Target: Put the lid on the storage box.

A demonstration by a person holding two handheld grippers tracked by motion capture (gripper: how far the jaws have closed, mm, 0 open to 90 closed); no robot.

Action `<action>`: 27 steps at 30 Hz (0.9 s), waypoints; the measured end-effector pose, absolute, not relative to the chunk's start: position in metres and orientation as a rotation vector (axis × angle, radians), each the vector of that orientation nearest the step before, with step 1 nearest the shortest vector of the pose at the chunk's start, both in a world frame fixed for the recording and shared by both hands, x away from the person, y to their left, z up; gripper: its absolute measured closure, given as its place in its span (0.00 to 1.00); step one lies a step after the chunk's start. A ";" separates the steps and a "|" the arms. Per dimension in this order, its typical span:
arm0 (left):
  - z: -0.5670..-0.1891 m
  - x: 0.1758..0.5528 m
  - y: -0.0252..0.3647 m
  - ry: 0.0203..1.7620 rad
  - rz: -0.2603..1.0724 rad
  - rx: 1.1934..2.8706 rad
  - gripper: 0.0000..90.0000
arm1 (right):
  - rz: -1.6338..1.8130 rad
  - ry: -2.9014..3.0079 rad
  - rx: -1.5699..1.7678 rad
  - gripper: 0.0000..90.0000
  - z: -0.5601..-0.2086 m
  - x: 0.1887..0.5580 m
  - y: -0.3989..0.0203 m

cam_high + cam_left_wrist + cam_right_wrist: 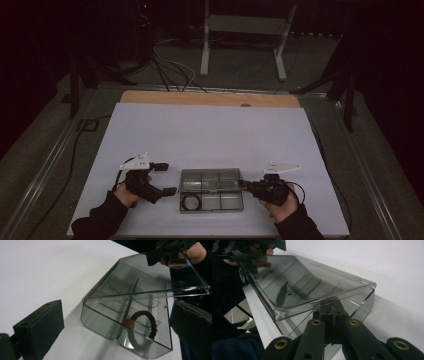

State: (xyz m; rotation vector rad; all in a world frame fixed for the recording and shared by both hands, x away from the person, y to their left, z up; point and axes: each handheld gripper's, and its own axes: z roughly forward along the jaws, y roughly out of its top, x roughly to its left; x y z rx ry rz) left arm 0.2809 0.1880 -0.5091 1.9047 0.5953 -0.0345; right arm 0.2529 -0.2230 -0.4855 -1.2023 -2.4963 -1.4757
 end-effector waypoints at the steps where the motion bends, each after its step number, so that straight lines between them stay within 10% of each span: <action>1: -0.510 0.280 0.189 0.602 -0.028 1.903 0.01 | -1.475 -2.498 -1.200 0.99 -0.486 0.253 -0.223; 27: -0.517 0.268 0.205 0.674 0.037 1.865 0.01 | -1.394 -2.561 -1.265 0.99 -0.496 0.245 -0.229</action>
